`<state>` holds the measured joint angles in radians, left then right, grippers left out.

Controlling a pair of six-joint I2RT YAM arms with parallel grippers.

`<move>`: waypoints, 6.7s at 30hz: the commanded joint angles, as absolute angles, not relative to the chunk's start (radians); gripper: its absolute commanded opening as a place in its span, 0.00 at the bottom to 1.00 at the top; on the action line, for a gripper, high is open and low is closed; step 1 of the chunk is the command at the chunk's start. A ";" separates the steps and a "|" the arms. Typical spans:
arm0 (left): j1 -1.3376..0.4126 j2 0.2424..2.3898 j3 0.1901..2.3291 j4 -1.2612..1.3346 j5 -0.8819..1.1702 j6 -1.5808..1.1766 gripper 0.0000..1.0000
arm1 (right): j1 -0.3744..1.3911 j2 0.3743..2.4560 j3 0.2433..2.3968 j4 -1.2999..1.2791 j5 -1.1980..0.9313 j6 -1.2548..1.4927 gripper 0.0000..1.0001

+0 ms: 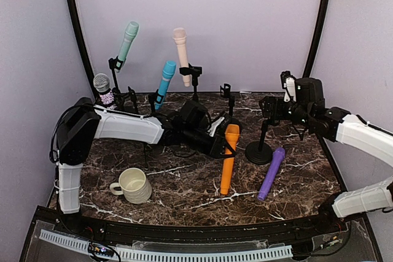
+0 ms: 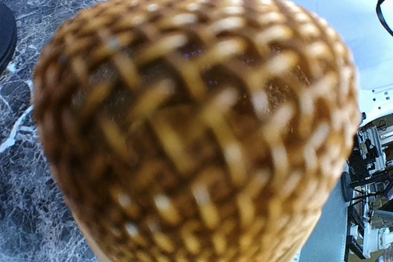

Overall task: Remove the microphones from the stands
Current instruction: Place the microphone at the center of the board, then pick up the microphone stand with the microphone from the center of the board, then place the microphone stand with the microphone at the center of the board.

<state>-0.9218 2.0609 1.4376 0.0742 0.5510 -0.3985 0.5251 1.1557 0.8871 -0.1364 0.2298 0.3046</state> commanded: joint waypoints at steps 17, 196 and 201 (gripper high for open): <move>-0.934 2.290 1.519 0.125 0.526 -0.472 0.33 | 0.506 1.063 0.802 -0.073 0.250 0.417 0.98; -0.408 1.179 1.145 -0.050 0.533 0.067 0.85 | 0.786 1.699 1.307 0.367 -0.132 0.073 0.00; -0.408 1.175 1.131 -0.029 0.578 0.073 0.85 | 0.814 1.658 1.252 0.380 -0.154 0.090 0.00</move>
